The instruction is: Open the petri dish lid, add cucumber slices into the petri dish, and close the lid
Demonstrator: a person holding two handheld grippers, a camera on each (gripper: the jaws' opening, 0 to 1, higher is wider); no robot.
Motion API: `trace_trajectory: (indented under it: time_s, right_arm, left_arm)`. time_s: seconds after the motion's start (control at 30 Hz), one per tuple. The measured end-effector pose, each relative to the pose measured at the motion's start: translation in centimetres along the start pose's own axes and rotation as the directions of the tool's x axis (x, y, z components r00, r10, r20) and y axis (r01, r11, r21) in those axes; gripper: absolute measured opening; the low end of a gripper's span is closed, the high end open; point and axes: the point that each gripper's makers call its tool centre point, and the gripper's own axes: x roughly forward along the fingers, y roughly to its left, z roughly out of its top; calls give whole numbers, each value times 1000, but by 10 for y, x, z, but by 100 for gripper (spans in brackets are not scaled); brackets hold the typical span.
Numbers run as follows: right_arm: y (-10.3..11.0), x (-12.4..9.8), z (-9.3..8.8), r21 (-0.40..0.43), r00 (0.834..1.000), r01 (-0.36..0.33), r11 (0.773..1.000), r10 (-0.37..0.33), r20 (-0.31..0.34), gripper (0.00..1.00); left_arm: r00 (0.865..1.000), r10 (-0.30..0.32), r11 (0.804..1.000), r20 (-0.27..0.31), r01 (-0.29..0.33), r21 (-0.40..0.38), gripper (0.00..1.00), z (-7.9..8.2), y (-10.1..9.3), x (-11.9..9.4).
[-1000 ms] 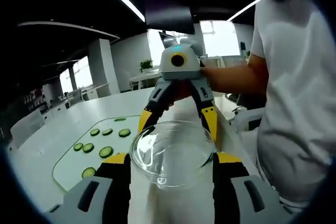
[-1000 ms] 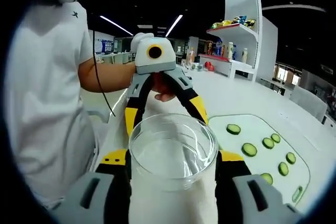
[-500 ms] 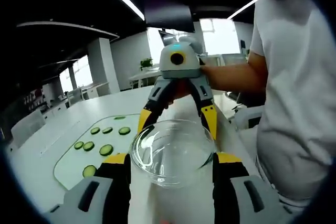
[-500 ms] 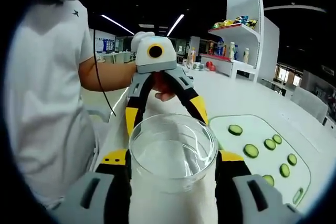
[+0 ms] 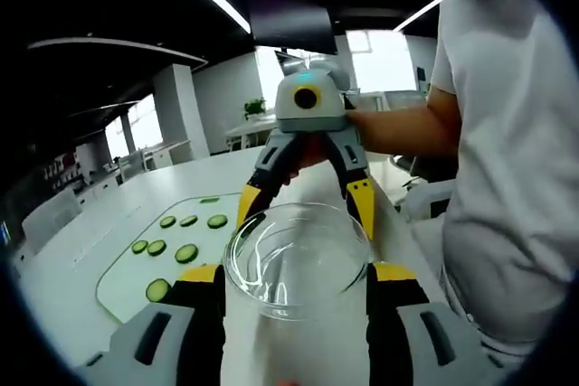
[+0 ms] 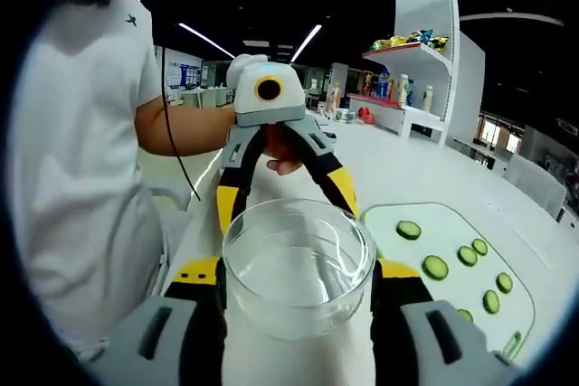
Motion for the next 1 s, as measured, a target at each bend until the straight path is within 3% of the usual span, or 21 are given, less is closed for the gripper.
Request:
trace_trajectory:
  time_s: [1.0]
  right_arm:
    - [5,19,5,-21,999,-35,999,35,-8,63]
  left_arm:
    - [999,43,999,-18,-43,-1,61,-10,0,-18]
